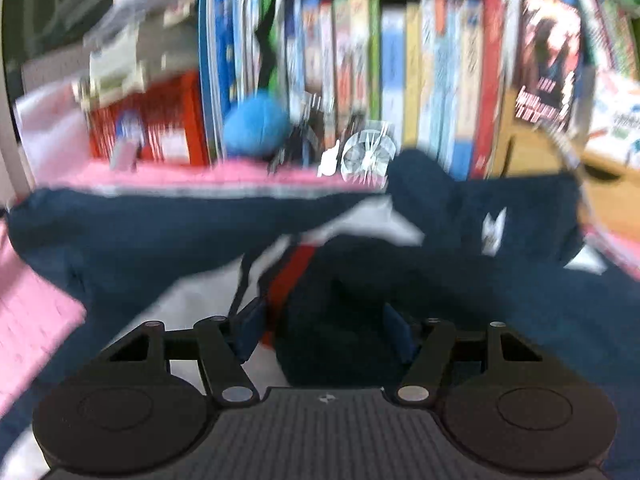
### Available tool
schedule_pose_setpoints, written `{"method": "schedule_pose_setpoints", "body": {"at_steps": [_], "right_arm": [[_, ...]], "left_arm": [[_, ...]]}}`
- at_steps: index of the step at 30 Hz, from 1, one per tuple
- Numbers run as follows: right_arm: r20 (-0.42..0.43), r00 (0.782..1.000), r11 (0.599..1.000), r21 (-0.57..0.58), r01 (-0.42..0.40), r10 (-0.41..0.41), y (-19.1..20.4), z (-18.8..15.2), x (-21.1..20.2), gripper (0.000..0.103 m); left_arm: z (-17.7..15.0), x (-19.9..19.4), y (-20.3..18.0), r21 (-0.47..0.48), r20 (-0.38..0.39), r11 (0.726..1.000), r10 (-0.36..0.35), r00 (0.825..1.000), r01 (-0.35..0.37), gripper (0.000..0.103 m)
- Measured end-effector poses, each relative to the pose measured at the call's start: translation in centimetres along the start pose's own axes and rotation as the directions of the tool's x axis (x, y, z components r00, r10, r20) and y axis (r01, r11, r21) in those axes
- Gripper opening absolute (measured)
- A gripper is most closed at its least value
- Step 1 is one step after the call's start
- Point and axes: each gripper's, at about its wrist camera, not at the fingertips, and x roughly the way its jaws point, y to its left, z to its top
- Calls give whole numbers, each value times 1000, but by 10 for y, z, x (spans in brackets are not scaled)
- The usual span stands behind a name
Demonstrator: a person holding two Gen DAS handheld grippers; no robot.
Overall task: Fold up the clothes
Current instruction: 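Grasp the other striped sleeve cuff with the left gripper and lift it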
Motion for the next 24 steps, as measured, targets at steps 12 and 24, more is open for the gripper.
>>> {"method": "schedule_pose_setpoints", "body": {"at_steps": [12, 24], "right_arm": [[7, 999, 990, -135, 34, -34, 24, -1, -6, 77], [-11, 980, 951, -239, -194, 197, 107, 20, 5, 50]], "left_arm": [[30, 59, 22, -82, 47, 988, 132, 990, -128, 99], [29, 72, 24, -47, 85, 988, 149, 985, -145, 91]]}}
